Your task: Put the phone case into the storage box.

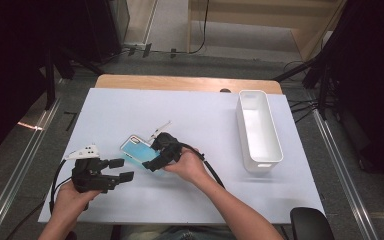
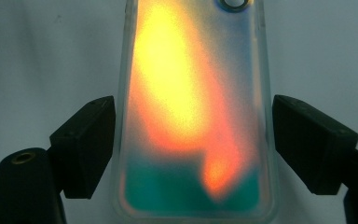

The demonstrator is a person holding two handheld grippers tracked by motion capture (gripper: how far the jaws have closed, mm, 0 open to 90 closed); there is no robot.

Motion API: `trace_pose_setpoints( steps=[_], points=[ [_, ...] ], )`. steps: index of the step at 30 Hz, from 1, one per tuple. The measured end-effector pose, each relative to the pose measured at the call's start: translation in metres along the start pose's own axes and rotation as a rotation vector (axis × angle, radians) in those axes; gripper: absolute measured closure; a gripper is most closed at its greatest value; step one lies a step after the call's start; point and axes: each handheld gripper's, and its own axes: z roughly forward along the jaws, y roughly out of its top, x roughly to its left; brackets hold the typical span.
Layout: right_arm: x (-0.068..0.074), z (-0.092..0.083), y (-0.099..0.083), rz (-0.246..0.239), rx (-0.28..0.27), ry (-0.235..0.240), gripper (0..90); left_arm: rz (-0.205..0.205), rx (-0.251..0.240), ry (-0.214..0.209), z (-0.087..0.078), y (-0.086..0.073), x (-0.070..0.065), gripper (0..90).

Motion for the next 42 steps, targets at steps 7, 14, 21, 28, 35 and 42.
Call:
trace_pose_setpoints(
  steps=[7,14,21,28,35,42],
  points=[
    [-0.011,-0.016,0.0,0.093,-0.05,0.06,15.6,-0.017,0.009,-0.016,0.001,0.0,0.0,27.7],
    [-0.017,-0.029,-0.002,0.144,-0.068,0.107,15.6,-0.039,0.011,-0.018,0.001,0.001,-0.001,27.6],
    [-0.019,-0.044,-0.006,0.195,-0.109,0.136,15.5,-0.043,0.014,-0.019,0.006,0.001,-0.006,27.2],
    [-0.022,-0.055,-0.018,0.258,-0.166,0.137,15.5,-0.089,0.034,-0.031,0.006,0.003,-0.003,27.4],
    [-0.023,-0.061,-0.03,0.323,-0.203,0.155,15.5,-0.135,-0.022,-0.004,0.001,0.003,-0.002,27.1],
    [-0.022,-0.064,-0.04,0.374,-0.222,0.154,15.5,-0.177,-0.006,-0.011,0.004,0.007,-0.002,27.2]
  ],
)
